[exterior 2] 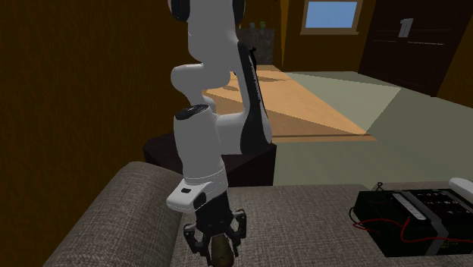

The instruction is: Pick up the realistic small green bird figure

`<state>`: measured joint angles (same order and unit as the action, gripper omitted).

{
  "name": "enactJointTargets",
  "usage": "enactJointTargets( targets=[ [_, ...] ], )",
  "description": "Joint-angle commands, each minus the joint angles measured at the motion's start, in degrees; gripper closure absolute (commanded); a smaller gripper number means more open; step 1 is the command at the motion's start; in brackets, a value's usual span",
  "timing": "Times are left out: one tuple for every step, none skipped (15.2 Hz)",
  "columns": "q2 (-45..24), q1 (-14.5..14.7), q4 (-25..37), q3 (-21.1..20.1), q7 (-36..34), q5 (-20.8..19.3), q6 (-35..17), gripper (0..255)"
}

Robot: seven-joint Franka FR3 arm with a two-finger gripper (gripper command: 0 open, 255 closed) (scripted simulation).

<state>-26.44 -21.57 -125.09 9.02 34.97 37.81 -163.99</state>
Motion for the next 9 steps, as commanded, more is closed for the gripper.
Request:
enactJointTargets(
  targets=[
    [0.0, 0.0, 0.0, 0.0, 0.0, 0.0, 0.0, 255],
    [0.0, 0.0, 0.0, 0.0, 0.0, 0.0, 0.0, 255],
    [0.0, -0.1, 0.0, -0.1, 0.1, 0.1, -0.1, 255],
    [0.7, 0.4, -0.2, 0.5, -0.5, -0.5, 0.5, 255],
    [1.4, 0.8, -0.4, 1.1, -1.1, -1.2, 1.0, 255],
    [2.1, 1.2, -0.6, 1.6, -1.7, -1.8, 1.5, 255],
    [2.7, 1.6, -0.8, 2.2, -2.3, -2.4, 2.0, 255],
    [3.4, 2.0, -0.9, 2.7, -2.9, -3.1, 2.6, 255],
    [4.1, 2.4, -1.1, 3.2, -3.5, -3.8, 3.1, 255]
  ],
)
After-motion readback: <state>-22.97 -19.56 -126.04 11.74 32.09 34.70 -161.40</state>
